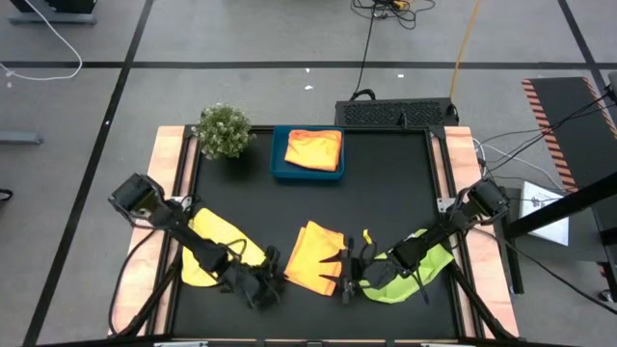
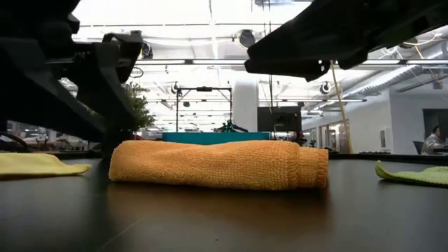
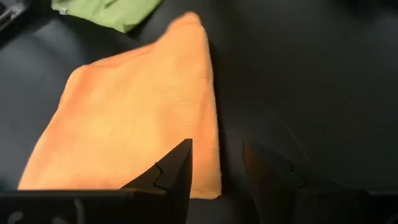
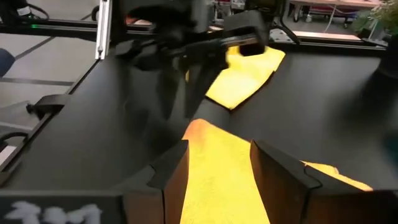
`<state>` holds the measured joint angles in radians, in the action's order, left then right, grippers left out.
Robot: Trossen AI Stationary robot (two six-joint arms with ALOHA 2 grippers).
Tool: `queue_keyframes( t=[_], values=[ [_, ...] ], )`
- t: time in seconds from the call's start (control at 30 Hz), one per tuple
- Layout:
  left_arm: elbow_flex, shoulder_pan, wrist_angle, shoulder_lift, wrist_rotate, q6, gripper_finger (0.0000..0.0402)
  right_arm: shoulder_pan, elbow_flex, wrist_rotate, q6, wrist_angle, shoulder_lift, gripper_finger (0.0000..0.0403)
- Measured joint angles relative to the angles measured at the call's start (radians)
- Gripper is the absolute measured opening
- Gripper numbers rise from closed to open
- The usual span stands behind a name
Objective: Fold microfiber towels
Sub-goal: Put the orange microfiber towel into the blue bin
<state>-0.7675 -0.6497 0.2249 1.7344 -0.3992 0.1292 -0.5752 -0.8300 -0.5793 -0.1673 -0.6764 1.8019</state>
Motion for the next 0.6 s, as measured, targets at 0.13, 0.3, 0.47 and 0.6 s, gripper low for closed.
queue_keyframes(
  t=[0.13, 0.3, 0.47, 0.6],
  values=[
    [-0.132, -0.020, -0.185, 0.072, -0.061, 0.011, 0.0143, 0.002, -0.001, 0.000, -0.001, 0.000, 0.000, 0.0162],
    [-0.246, -0.027, -0.372, 0.132, -0.103, -0.037, 0.0152, 0.002, -0.001, 0.000, -0.002, -0.001, 0.001, 0.0162],
    [-0.342, -0.037, -0.479, 0.181, -0.152, -0.046, 0.0206, 0.002, -0.001, 0.000, -0.003, -0.001, 0.002, 0.0162],
    [-0.399, -0.053, -0.489, 0.205, -0.225, 0.016, 0.0262, 0.002, -0.001, 0.000, -0.003, 0.000, 0.002, 0.0162]
  ],
)
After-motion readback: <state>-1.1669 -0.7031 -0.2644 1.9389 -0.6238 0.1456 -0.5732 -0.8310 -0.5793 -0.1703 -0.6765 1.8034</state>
